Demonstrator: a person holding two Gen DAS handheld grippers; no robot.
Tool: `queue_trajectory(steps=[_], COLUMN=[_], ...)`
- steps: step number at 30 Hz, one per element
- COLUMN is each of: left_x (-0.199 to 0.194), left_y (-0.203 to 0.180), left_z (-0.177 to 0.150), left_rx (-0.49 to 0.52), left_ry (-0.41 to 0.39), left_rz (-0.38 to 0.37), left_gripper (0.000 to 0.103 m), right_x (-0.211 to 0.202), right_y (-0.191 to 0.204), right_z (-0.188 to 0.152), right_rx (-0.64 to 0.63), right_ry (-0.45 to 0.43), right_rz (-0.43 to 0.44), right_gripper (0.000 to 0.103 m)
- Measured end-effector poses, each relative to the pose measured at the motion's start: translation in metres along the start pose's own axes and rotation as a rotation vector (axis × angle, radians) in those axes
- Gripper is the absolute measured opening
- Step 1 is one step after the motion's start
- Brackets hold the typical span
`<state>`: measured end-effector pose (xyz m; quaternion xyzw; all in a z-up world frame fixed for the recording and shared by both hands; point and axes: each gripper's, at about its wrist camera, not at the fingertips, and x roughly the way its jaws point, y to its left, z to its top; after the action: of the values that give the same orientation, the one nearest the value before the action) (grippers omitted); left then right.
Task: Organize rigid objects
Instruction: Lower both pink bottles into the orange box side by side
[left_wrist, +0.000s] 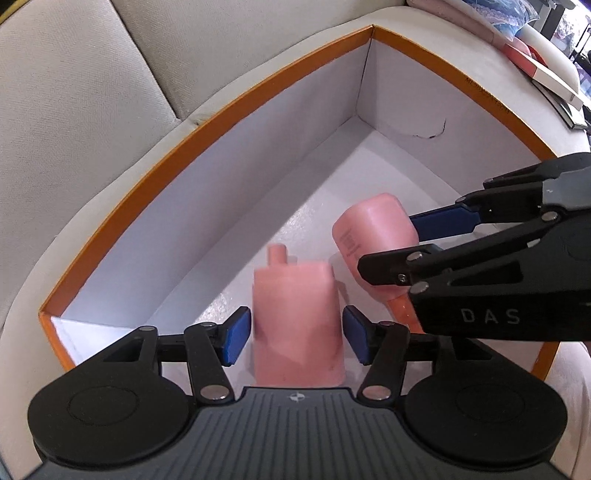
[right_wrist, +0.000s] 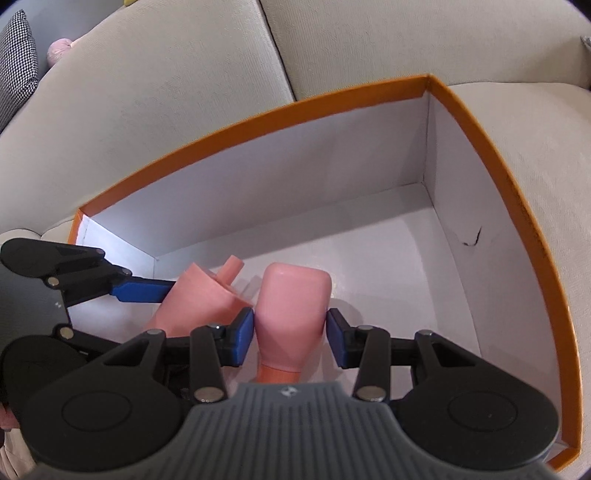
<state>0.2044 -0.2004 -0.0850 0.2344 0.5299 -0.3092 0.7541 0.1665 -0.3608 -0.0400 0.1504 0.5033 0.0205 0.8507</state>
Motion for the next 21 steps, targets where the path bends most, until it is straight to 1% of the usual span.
queue_trajectory(steps=[2,7,9,10,11,13,15,17,18,19,20,21], left_x=[-0.002,-0.004,-0.002,-0.001,-0.001,-0.003,-0.009,-0.015,-0.019,-0.024,-0.027,-0.032], left_y=[0.000,-0.007,-0.013,-0.017,-0.022,-0.031,-0.036,-0.045,-0.049,-0.050,-0.050,-0.049], left_z=[0.000,0.000,-0.001,-0.002,-0.004,-0.009,-0.015,-0.025,-0.031,-0.034,-0.037,-0.040], left_rx=[-0.006,-0.012,-0.009,0.000,0.016,0.068,0.147,0.267,0.312,0.329,0.320,0.295], left_ry=[-0.007,-0.013,-0.011,-0.010,-0.014,-0.022,-0.031,-0.030,-0.031,-0.032,-0.027,-0.022], left_rz=[-0.017,-0.036,-0.052,-0.050,-0.040,-0.035,-0.051,-0.082,-0.095,-0.087,-0.072,-0.048], left_gripper=[0.077,0.077,0.070,0.068,0.064,0.056,0.054,0.051,0.050,0.050,0.052,0.063], right_x=[-0.002,-0.011,-0.015,-0.017,-0.020,-0.024,-0.027,-0.027,-0.028,-0.029,-0.029,-0.030], right_y=[-0.001,-0.007,-0.007,-0.007,-0.004,-0.003,-0.001,-0.002,-0.002,-0.002,-0.001,-0.001], right_z=[0.000,-0.001,0.000,0.000,-0.002,-0.002,-0.003,-0.004,-0.004,-0.006,-0.006,-0.007], right_rx=[0.003,0.018,0.019,0.016,0.009,0.001,-0.010,-0.015,-0.014,-0.014,-0.012,-0.012], right_ry=[-0.001,-0.016,-0.025,-0.030,-0.032,-0.031,-0.030,-0.029,-0.029,-0.028,-0.027,-0.025], right_rz=[-0.004,-0.019,-0.030,-0.033,-0.035,-0.035,-0.040,-0.045,-0.047,-0.046,-0.045,-0.044], right_gripper=[0.044,0.044,0.044,0.044,0.044,0.044,0.044,0.044,0.044,0.044,0.044,0.044])
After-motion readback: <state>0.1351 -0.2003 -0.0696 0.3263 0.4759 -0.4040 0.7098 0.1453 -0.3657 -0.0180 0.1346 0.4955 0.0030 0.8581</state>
